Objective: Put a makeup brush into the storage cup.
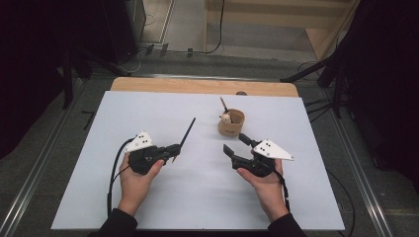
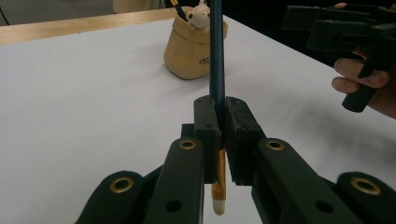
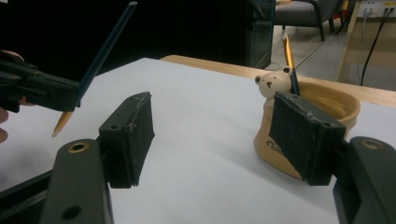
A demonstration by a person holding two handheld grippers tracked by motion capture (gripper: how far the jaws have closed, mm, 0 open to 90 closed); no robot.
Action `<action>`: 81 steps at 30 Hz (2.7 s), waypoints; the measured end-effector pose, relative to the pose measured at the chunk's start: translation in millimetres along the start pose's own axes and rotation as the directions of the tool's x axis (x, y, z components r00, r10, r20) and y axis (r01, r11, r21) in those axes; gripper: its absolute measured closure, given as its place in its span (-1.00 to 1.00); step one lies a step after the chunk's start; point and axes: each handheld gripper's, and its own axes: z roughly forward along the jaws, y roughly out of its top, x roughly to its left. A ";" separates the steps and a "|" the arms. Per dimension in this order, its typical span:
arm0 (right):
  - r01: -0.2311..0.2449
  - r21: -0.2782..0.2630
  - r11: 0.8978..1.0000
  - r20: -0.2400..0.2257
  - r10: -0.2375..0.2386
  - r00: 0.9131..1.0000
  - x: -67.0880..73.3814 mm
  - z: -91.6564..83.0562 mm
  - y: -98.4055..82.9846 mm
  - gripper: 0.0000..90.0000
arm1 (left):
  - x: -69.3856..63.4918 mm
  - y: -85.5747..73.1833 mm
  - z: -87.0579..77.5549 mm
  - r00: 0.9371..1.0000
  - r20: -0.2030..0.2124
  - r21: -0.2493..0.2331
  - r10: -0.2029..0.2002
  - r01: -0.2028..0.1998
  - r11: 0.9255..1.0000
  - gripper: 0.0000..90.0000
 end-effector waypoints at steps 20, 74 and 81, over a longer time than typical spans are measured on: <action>-0.076 0.010 0.997 -0.110 0.076 0.991 26.5 21.2 7.4 -0.10 | -19.9 -8.7 23.5 0.998 0.067 -0.021 -0.001 0.002 1.000 0.87; -0.329 0.058 0.942 -0.196 0.334 0.922 34.4 25.8 -1.0 0.90 | -47.2 -23.8 53.4 0.996 0.086 -0.019 0.030 -0.028 0.999 0.60; -0.273 0.051 0.961 -0.167 0.278 0.946 36.9 23.7 1.4 0.90 | -48.8 -23.7 57.3 0.996 0.079 0.003 0.026 -0.027 1.000 0.55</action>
